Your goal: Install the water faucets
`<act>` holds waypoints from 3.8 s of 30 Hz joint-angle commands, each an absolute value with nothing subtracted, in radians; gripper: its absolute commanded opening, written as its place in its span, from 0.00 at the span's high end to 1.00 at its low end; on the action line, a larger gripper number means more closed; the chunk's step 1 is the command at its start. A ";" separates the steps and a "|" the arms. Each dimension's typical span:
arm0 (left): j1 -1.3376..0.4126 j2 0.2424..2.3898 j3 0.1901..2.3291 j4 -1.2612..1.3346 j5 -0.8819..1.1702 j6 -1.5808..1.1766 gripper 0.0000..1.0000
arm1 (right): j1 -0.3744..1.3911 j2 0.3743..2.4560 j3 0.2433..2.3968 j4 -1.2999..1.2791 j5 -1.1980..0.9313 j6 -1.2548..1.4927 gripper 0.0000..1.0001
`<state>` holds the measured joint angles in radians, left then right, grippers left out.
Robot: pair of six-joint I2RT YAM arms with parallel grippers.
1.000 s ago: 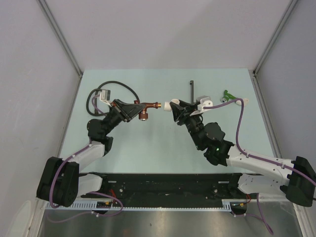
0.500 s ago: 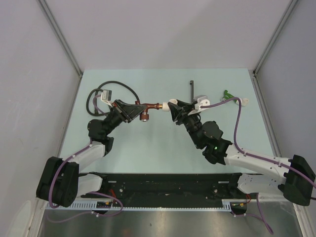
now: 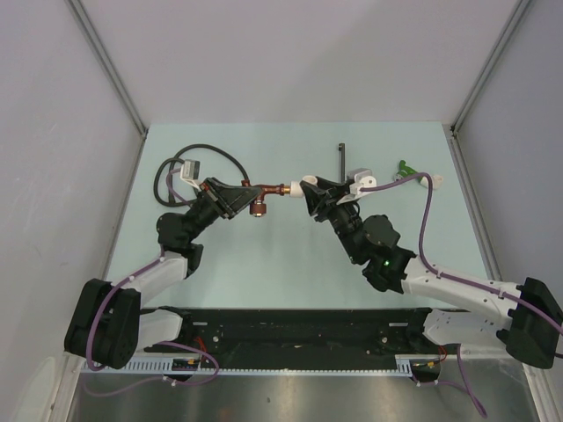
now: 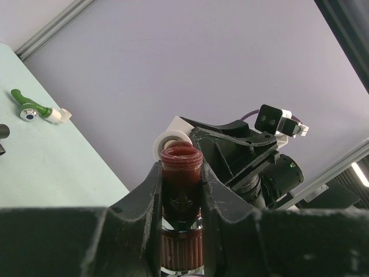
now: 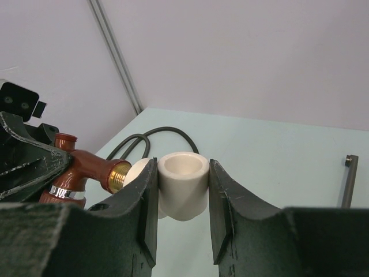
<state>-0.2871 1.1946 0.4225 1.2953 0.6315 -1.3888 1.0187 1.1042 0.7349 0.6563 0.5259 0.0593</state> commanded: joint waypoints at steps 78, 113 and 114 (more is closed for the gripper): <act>-0.347 1.175 0.436 1.620 0.646 -1.355 1.00 | 1.025 1.091 0.850 0.587 0.301 0.138 1.00; -0.400 1.229 0.485 1.684 0.775 -1.244 1.00 | 0.927 1.089 1.042 0.105 0.248 0.437 1.00; -0.400 1.229 0.485 1.687 0.775 -1.241 1.00 | 0.927 1.091 1.052 0.092 0.249 0.446 1.00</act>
<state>-0.3389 1.2259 0.4423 1.3178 0.6514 -1.2793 0.9127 1.0748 0.9733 0.1173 0.3641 0.3168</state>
